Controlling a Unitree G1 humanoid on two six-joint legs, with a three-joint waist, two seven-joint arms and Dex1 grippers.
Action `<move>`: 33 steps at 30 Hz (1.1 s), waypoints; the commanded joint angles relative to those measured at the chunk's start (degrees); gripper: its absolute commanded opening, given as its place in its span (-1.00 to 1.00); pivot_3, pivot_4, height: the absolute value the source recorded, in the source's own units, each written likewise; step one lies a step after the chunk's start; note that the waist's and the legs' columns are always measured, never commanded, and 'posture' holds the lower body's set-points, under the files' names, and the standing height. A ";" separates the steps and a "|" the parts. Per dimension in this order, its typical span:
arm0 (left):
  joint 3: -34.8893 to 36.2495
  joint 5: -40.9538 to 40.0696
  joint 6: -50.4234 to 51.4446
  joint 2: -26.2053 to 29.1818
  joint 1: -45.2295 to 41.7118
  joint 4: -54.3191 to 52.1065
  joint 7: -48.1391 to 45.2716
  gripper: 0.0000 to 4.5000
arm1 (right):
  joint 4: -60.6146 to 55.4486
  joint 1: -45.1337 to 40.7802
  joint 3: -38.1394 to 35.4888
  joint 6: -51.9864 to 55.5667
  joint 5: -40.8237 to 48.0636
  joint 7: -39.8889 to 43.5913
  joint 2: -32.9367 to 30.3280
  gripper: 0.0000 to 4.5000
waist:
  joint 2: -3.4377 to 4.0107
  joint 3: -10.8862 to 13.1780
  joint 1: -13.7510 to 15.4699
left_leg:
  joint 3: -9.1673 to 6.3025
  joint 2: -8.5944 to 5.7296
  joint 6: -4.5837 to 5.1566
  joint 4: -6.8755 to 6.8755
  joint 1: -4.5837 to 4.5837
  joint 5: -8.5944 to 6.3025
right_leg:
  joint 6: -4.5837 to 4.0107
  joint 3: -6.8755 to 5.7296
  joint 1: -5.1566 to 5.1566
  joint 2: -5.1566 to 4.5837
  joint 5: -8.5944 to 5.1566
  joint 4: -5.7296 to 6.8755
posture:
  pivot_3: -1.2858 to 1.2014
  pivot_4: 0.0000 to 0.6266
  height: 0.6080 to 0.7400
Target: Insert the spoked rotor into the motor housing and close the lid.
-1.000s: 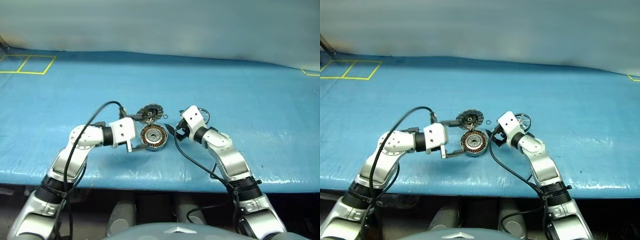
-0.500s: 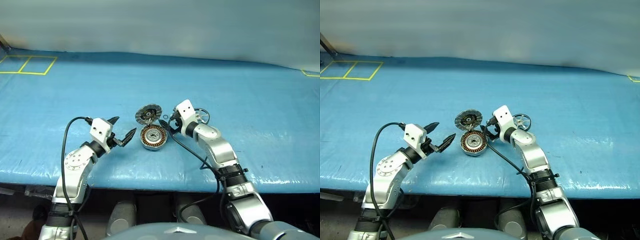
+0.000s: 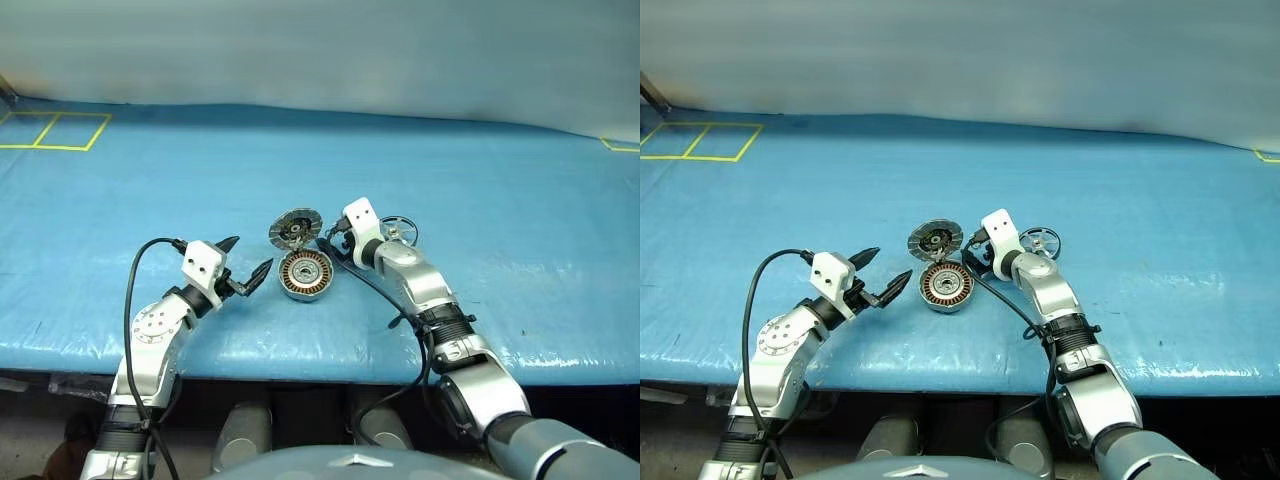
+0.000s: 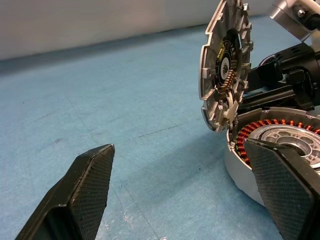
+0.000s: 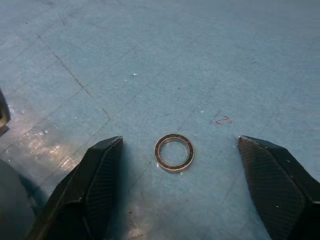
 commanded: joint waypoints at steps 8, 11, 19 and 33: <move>-0.52 0.67 -1.77 0.71 0.28 -0.83 0.40 1.00 | -2.13 1.79 -0.12 0.59 -1.07 -1.41 -0.19 -0.70 | 0.00 0.00 -0.24 | 0.00 0.00 0.00 -0.02 0.00 0.00 | 0.00 0.00 0.00 0.00 -0.01 0.00 | 0.03 -0.52 1.00; -0.70 0.66 -2.04 0.77 0.06 -0.41 0.23 1.00 | -6.09 3.87 -0.62 1.21 -0.76 -2.37 -0.32 -0.70 | 0.00 0.00 -0.23 | 0.00 0.00 0.00 -0.03 0.00 0.00 | 0.00 0.00 0.00 -0.01 -0.01 -0.02 | 0.03 -0.52 1.00; -1.89 -0.46 -3.17 1.04 -0.36 0.32 -1.92 1.00 | -29.75 13.04 -4.26 7.35 5.46 -0.67 -1.87 -0.70 | 0.02 0.01 -0.17 | -0.01 0.00 0.00 -0.09 -0.10 0.00 | 0.00 0.01 -0.13 -0.01 -0.02 -0.06 | 0.03 -0.52 1.00; -2.97 -3.90 -5.87 2.75 0.22 1.06 -11.21 1.00 | -47.86 21.65 2.48 15.02 12.45 9.21 -9.32 -0.70 | 0.00 0.02 -0.17 | 0.06 0.08 -0.01 -0.12 -0.19 -0.02 | -0.03 -0.03 -0.25 -0.05 -0.06 -0.14 | 0.03 -0.52 1.00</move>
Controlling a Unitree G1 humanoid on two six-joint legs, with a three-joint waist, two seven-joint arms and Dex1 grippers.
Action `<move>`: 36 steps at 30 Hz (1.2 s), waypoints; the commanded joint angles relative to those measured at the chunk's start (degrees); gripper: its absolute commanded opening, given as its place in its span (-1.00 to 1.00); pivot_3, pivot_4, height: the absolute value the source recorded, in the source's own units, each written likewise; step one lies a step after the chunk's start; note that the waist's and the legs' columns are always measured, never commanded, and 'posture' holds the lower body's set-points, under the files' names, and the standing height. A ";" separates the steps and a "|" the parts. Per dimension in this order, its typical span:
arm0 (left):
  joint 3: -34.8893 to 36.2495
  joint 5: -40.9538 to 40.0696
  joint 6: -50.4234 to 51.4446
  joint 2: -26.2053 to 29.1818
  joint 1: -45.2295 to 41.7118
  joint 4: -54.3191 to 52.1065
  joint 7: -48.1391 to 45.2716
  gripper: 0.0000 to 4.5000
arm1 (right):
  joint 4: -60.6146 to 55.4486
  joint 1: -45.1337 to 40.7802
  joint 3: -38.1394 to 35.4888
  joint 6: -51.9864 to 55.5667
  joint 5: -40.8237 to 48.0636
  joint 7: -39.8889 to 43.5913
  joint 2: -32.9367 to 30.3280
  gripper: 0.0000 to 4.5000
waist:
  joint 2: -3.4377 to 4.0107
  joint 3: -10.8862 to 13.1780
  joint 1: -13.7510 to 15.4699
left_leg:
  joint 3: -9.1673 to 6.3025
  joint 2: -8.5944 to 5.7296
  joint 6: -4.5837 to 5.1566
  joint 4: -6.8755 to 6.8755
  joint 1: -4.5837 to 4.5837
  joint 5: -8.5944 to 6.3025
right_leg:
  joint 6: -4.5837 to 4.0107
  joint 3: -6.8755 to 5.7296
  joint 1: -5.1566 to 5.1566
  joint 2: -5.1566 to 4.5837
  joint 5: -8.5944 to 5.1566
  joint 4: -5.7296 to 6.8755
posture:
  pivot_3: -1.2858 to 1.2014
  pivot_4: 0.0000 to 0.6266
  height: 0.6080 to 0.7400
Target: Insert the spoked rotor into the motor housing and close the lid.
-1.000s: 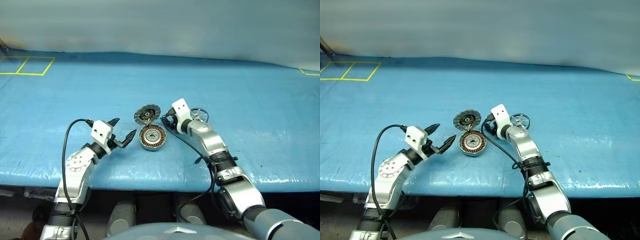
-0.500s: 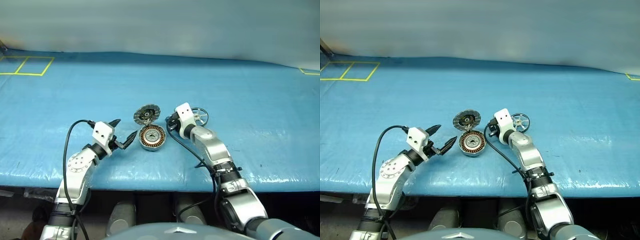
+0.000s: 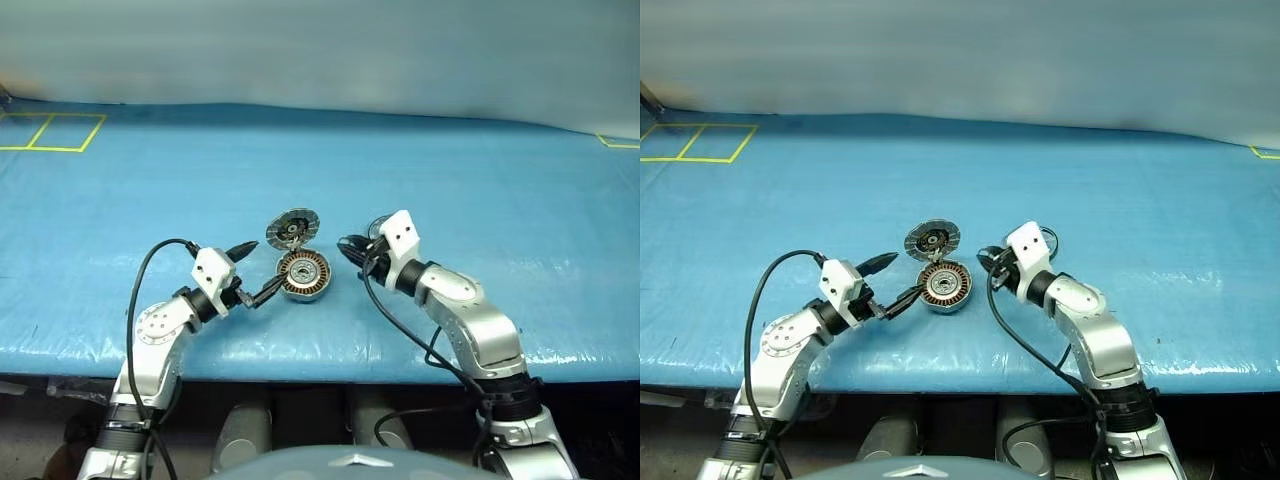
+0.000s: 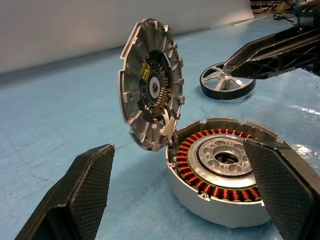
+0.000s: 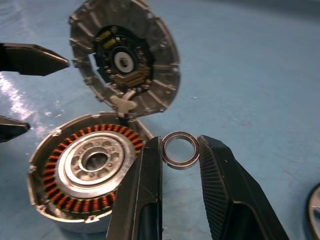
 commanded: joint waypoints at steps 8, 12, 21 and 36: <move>-1.16 0.81 -0.42 4.49 2.84 -1.85 -2.29 1.00 | 1.30 -2.91 8.69 -0.42 -1.36 3.47 -0.54 -0.70 | -0.01 0.00 0.15 | -0.03 -0.01 0.00 0.03 -0.45 0.00 | 0.01 -0.04 -0.39 -0.01 0.01 -0.06 | 0.03 -0.52 1.00; -1.28 0.81 -1.03 4.51 3.21 -2.28 -1.94 1.00 | 2.72 -3.61 8.74 -0.95 -1.54 3.35 0.01 -0.70 | -0.01 0.00 0.73 | -0.02 -0.03 0.00 0.03 -0.61 0.00 | 0.03 -0.04 -0.55 -0.01 0.03 -0.04 | 0.03 -0.52 1.00; -1.93 1.41 -1.83 3.78 3.21 -2.21 -1.04 1.00 | 6.07 -4.69 8.07 -1.62 -1.79 2.82 1.35 -0.70 | -0.01 0.00 0.77 | -0.01 -0.03 0.00 0.04 -0.61 0.00 | 0.02 -0.04 -0.56 -0.01 0.02 -0.02 | 0.03 -0.52 1.00; -1.74 2.08 -2.04 3.99 3.93 -2.52 0.29 1.00 | 6.96 -5.43 8.93 -1.98 -2.77 3.04 2.00 -0.70 | -0.01 0.00 0.75 | -0.01 -0.03 0.00 0.04 -0.60 0.00 | 0.03 -0.03 -0.56 -0.01 0.03 0.00 | 0.03 -0.52 1.00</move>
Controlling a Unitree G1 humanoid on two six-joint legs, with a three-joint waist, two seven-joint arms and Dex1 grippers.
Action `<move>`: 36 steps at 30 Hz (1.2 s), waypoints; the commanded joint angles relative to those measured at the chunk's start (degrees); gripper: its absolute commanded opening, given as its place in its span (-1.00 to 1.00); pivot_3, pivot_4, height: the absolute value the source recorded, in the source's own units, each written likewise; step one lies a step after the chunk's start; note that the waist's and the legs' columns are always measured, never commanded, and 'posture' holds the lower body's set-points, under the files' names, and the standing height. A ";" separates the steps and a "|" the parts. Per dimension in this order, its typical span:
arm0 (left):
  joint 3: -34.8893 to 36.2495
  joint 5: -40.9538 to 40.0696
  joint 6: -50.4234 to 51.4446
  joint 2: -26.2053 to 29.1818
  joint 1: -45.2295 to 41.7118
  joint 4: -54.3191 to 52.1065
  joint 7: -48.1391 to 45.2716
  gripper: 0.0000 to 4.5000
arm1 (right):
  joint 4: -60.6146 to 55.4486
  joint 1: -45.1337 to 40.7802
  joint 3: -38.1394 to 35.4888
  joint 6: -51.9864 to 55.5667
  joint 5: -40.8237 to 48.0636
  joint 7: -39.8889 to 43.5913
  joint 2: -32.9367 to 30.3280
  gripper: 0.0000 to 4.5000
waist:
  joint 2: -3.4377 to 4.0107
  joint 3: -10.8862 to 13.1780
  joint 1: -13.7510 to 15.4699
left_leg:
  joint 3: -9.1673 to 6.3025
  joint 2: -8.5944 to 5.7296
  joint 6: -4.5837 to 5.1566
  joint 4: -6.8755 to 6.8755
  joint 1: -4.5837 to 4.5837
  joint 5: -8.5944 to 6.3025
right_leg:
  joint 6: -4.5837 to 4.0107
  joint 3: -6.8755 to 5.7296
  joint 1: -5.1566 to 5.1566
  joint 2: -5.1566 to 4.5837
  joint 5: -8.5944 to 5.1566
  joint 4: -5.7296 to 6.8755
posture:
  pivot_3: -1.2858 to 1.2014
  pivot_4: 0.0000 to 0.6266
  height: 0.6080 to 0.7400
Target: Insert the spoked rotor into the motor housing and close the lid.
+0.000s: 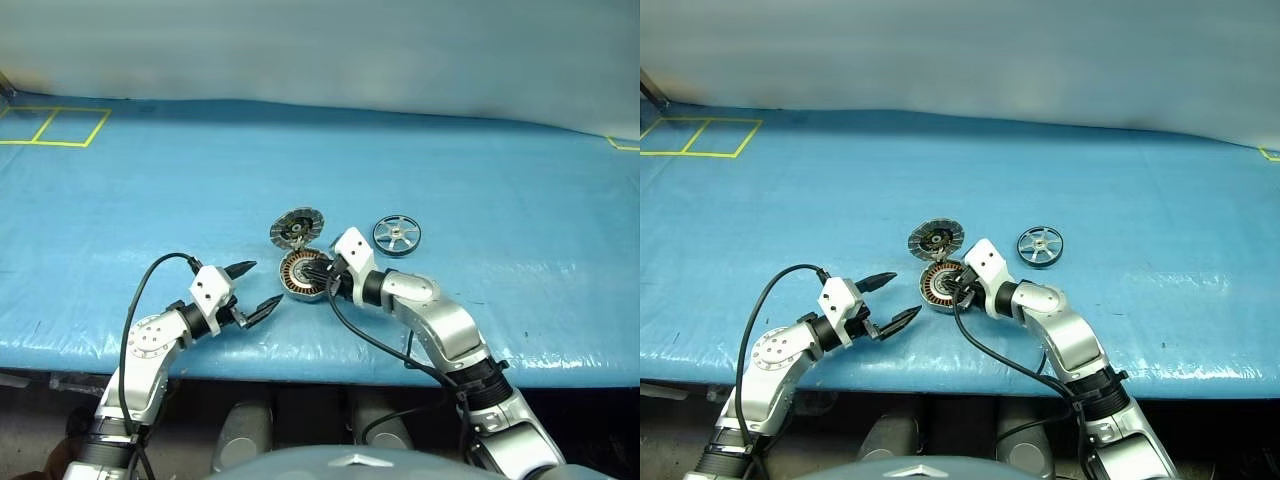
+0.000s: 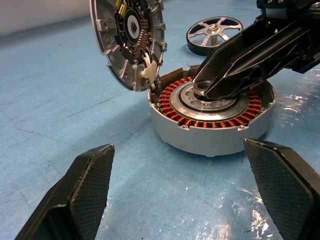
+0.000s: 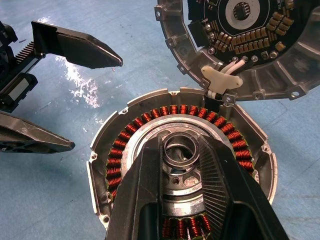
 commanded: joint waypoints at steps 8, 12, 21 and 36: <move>-0.15 0.34 -1.62 0.01 -0.18 -2.00 0.86 1.00 | -1.73 -0.59 0.61 -1.06 -0.71 0.28 -0.04 -0.70 | 0.00 0.00 0.01 | 0.00 0.00 0.00 0.00 0.00 0.00 | 0.00 0.00 0.00 0.00 0.00 0.00 | 0.03 -0.52 1.00; -0.16 0.59 -1.79 -0.05 -0.28 -1.78 1.02 1.00 | -1.72 -0.56 0.92 -1.01 -0.95 0.38 -0.18 -0.70 | 0.00 0.00 0.00 | 0.00 0.00 0.00 0.00 0.01 0.00 | 0.00 0.00 0.00 0.00 0.00 0.01 | 0.03 -0.52 1.00; -0.16 0.95 -2.24 -0.11 -0.14 -1.45 1.52 1.00 | -1.43 -0.38 1.44 -0.78 -1.88 0.55 -0.46 -0.70 | 0.00 -0.01 -0.01 | 0.00 0.00 0.00 0.00 0.02 0.00 | 0.00 0.00 0.01 0.00 0.00 0.01 | 0.03 -0.52 1.00; -0.61 2.51 -3.65 -0.16 -0.13 -0.25 2.47 1.00 | -1.83 -0.26 1.97 -1.17 -1.63 1.52 -0.92 -0.70 | 0.00 -0.01 -0.01 | 0.00 0.00 0.00 0.01 0.02 0.00 | 0.00 0.00 0.02 0.00 0.00 0.01 | 0.03 -0.52 1.00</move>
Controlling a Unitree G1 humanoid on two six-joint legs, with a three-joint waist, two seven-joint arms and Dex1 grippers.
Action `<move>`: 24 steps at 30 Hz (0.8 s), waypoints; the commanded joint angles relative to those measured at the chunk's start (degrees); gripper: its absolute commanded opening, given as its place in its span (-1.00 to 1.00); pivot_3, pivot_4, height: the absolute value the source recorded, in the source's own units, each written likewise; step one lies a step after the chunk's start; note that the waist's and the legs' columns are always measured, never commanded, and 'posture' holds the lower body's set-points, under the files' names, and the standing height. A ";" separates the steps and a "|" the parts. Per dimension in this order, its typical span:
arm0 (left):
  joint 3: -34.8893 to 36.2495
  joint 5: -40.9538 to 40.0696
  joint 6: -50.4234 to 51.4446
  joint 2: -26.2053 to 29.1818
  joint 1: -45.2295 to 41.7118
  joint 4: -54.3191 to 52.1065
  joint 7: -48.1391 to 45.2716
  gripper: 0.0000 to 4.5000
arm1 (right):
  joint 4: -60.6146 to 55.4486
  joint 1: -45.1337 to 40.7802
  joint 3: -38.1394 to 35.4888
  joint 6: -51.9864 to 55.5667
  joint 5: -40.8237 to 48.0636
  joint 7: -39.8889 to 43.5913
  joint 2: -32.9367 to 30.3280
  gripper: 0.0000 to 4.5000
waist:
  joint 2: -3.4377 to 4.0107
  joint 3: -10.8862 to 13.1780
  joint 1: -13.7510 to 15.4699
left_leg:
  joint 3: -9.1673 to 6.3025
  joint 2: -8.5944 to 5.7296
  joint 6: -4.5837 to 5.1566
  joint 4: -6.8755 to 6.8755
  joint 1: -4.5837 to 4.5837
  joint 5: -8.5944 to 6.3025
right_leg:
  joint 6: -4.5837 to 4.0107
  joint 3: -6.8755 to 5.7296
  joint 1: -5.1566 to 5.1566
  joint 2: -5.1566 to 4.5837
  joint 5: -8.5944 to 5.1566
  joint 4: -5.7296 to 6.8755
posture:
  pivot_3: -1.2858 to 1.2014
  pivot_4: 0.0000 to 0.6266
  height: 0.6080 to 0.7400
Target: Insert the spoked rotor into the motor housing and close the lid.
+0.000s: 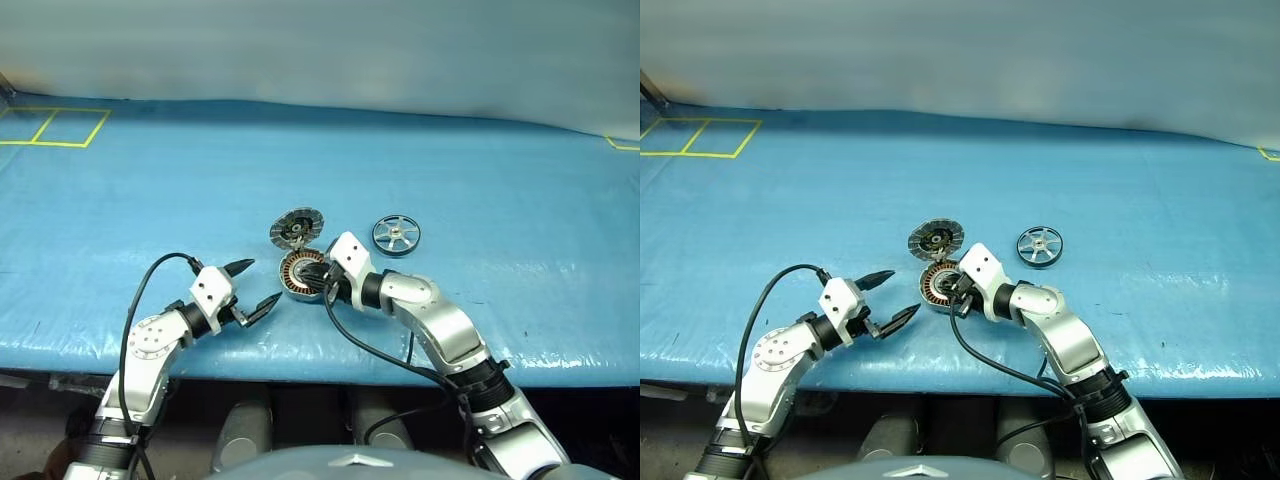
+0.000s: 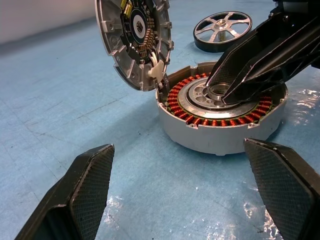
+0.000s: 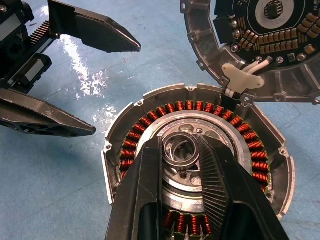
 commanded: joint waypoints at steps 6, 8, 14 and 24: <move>-0.15 0.20 -1.49 -0.16 -0.22 -0.16 0.43 1.00 | -0.48 -0.75 -0.36 -0.57 -0.40 -0.85 0.45 -0.70 | 0.00 0.00 0.00 | 0.00 0.00 0.00 0.00 0.00 0.00 | 0.00 0.00 0.00 0.00 0.00 0.00 | 0.03 -0.52 1.00; -0.09 0.20 -1.52 -0.14 -0.22 -0.13 0.49 1.00 | -0.44 -0.82 -0.38 -0.65 -0.53 -0.93 0.49 -0.70 | 0.00 0.00 0.00 | 0.00 0.00 0.00 0.00 0.00 0.00 | 0.00 0.00 0.00 0.00 0.00 0.00 | 0.03 -0.52 1.00; -0.13 0.23 -1.61 -0.10 -0.15 -0.02 0.64 1.00 | -0.39 -1.00 -0.22 -1.28 -1.59 -1.27 0.34 -0.70 | 0.00 0.00 0.01 | 0.00 0.00 0.00 0.01 0.00 0.00 | 0.00 0.00 0.00 0.00 0.00 0.00 | 0.03 -0.52 1.00; -0.43 0.27 -1.98 -0.17 -0.23 0.55 0.69 1.00 | -1.07 -0.60 -0.43 -0.85 -1.81 -0.95 0.25 -0.70 | 0.00 0.00 0.02 | 0.00 0.00 0.00 0.01 0.00 0.00 | 0.00 0.00 0.00 0.00 0.00 0.00 | 0.03 -0.52 1.00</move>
